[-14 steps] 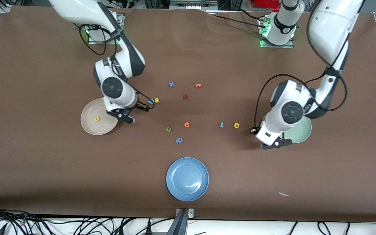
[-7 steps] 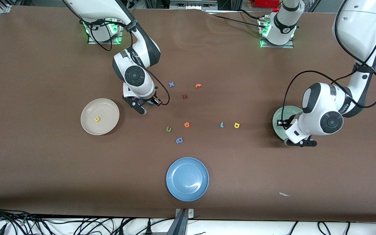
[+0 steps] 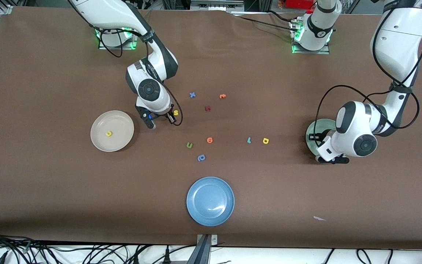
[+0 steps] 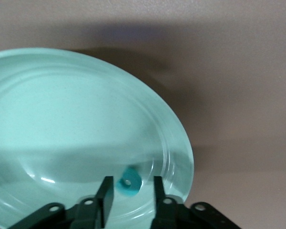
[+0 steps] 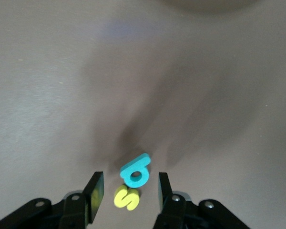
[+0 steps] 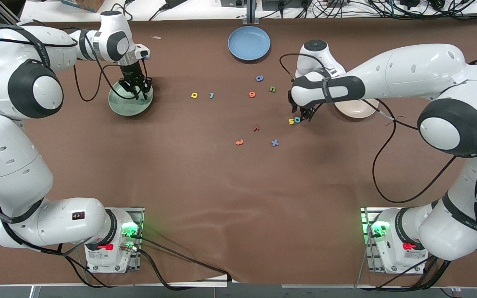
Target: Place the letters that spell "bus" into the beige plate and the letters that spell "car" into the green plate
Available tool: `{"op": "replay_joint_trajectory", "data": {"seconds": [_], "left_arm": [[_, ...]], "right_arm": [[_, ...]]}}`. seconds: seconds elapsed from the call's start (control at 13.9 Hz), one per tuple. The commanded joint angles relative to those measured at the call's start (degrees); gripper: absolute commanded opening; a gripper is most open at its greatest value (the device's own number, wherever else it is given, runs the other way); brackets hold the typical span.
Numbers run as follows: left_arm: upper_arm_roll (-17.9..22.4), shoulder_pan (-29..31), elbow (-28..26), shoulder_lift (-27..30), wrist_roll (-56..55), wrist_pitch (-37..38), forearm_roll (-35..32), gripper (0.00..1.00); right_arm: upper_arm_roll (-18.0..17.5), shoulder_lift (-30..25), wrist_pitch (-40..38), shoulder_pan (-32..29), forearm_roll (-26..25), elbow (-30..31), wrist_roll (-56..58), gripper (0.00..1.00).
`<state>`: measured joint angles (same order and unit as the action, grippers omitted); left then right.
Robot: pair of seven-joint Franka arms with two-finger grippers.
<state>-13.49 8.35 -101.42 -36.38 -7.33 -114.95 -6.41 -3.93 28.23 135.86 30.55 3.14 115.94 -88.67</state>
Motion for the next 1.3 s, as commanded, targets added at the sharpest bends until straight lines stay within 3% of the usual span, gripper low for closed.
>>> {"op": "replay_joint_trajectory", "data": {"seconds": [0.0, 0.22, 0.43, 0.87, 1.01, 1.15, 1.23], "left_arm": [[-0.5, 0.3, -0.1, 3.0, 0.7, 1.2, 0.7, 1.00], [-3.0, -0.8, 1.0, 6.5, -1.5, 3.5, 1.3, 1.00], [-7.2, -1.1, 1.9, 6.9, -13.5, 1.9, 3.7, 1.00], [-8.2, -9.4, 2.5, 2.0, -34.7, -13.4, 3.1, 0.97], [-8.1, -11.2, 2.4, 0.3, -37.5, -16.3, 3.1, 0.87], [-7.9, -12.0, 2.3, -1.7, -38.2, -17.6, 2.6, 0.82], [-7.9, -12.0, 2.4, -2.5, -38.5, -17.7, 0.5, 0.79]], "right_arm": [[-0.1, -0.8, 3.2, 0.2, -0.6, 3.3, -2.1, 0.54], [-0.1, -0.7, 3.3, 0.3, -0.6, 3.4, -2.2, 0.53], [-0.1, -0.6, 3.8, 0.6, -0.6, 3.4, -2.3, 0.50], [-0.2, 0.2, 5.7, 1.0, -0.6, 4.0, -2.3, 0.45], [-0.2, 0.3, 5.7, 1.0, -0.6, 4.0, -2.2, 0.37], [-0.1, 0.3, 5.7, 1.0, -0.6, 3.9, -2.2, 0.19], [-0.1, 0.3, 5.7, 1.0, -0.6, 3.9, -2.1, 0.15]]}}
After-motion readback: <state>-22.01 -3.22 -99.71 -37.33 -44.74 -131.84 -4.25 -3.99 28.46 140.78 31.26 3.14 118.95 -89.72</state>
